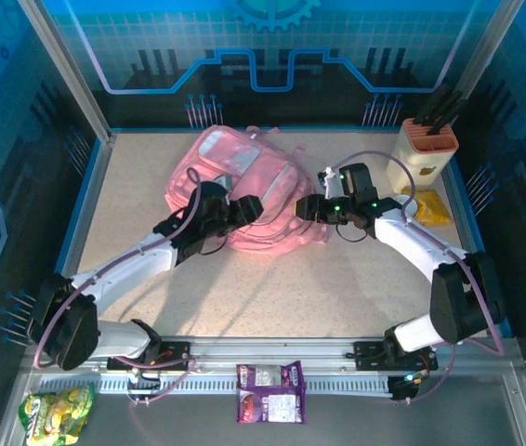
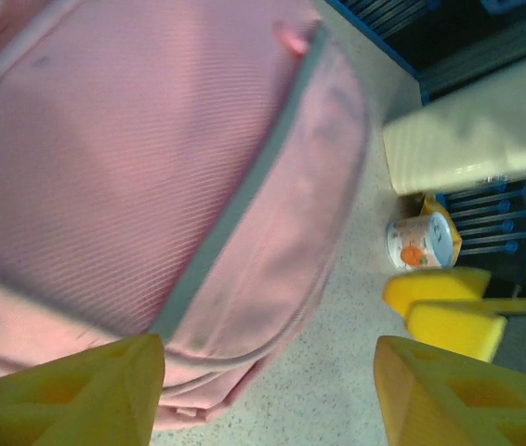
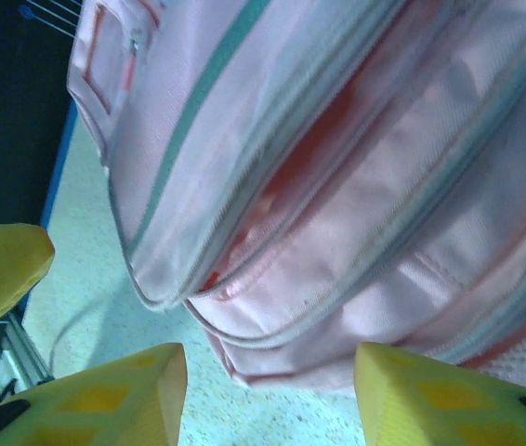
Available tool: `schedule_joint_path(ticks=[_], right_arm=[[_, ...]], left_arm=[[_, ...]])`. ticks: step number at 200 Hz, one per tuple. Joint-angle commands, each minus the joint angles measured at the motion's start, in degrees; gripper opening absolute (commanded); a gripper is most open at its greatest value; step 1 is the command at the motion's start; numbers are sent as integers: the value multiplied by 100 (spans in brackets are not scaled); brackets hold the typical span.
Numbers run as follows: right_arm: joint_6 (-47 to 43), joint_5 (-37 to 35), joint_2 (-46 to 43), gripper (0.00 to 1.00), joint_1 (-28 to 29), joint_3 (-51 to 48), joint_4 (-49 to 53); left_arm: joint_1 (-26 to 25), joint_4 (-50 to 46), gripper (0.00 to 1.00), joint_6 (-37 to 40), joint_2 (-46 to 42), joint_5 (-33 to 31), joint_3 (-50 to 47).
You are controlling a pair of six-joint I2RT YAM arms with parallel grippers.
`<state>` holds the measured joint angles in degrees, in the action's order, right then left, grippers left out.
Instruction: Pack the student bag
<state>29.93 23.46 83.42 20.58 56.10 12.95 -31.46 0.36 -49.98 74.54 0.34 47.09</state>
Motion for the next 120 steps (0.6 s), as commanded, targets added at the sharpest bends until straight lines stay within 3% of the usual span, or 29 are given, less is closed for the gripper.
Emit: schedule_joint_path(ticks=[1,44,82,120], right_arm=[[-242,-380,-84,52,237,-133,384],[-186,-722,-134,55,671,-231,340],[-194,-873,-133,56,851,-255,313],[-251,-900,-124,55,851,-292,339]], left_arm=[[104,919,65,-1204,-109,72,-623],[114,2057,68,-2405,451,71,-1114],[84,2510,65,-2729,1082,190,-1007],[93,2617,62,-2779,1151,31,-1044]])
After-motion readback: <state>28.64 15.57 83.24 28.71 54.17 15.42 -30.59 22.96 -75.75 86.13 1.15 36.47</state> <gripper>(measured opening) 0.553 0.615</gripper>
